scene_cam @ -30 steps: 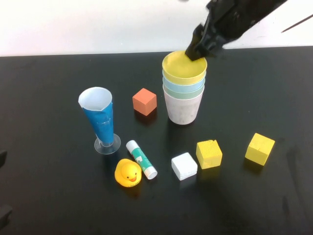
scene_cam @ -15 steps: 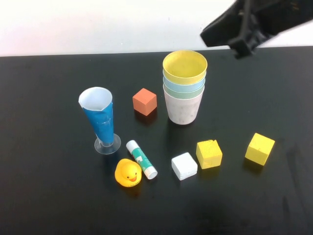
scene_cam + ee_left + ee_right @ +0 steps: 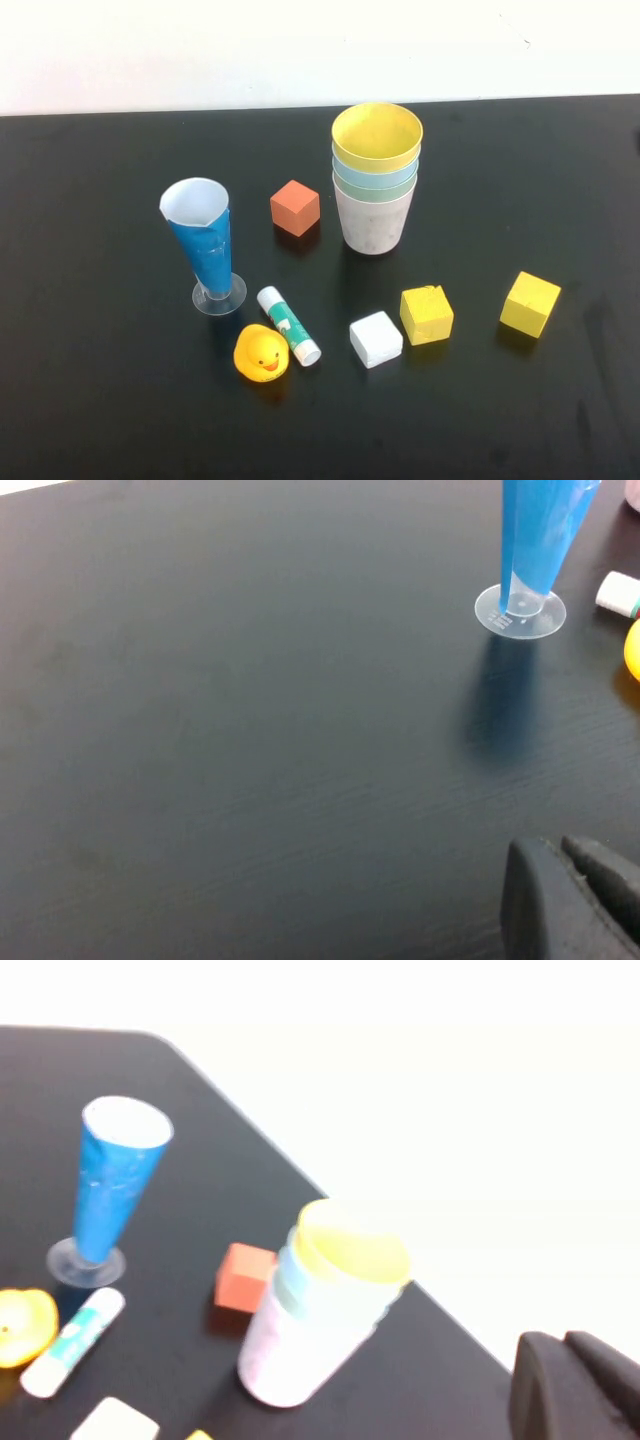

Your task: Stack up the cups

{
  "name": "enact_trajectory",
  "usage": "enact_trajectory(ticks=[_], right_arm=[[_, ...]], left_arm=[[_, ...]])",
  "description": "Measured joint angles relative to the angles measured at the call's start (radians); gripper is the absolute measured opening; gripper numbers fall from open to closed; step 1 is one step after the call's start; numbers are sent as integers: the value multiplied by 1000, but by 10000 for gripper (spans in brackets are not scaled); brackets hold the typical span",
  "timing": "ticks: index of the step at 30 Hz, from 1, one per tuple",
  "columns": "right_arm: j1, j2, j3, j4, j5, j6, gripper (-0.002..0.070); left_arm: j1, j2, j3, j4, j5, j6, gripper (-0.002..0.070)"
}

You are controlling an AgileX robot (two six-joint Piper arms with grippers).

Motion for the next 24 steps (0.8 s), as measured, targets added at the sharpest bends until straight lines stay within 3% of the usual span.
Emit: enact_trajectory(ticks=[8,18,24], right_arm=[[0,-225,218,22,-164,-3,-1],[0,-232,370,53,-180,12,-1],[0,-274,536,71,-294,9,-1]], left_arm=[[0,0,0,-3,4,0,-1],[0,0,0,-3,8,0,-1],[0,0,0,-3,10,0,-1]])
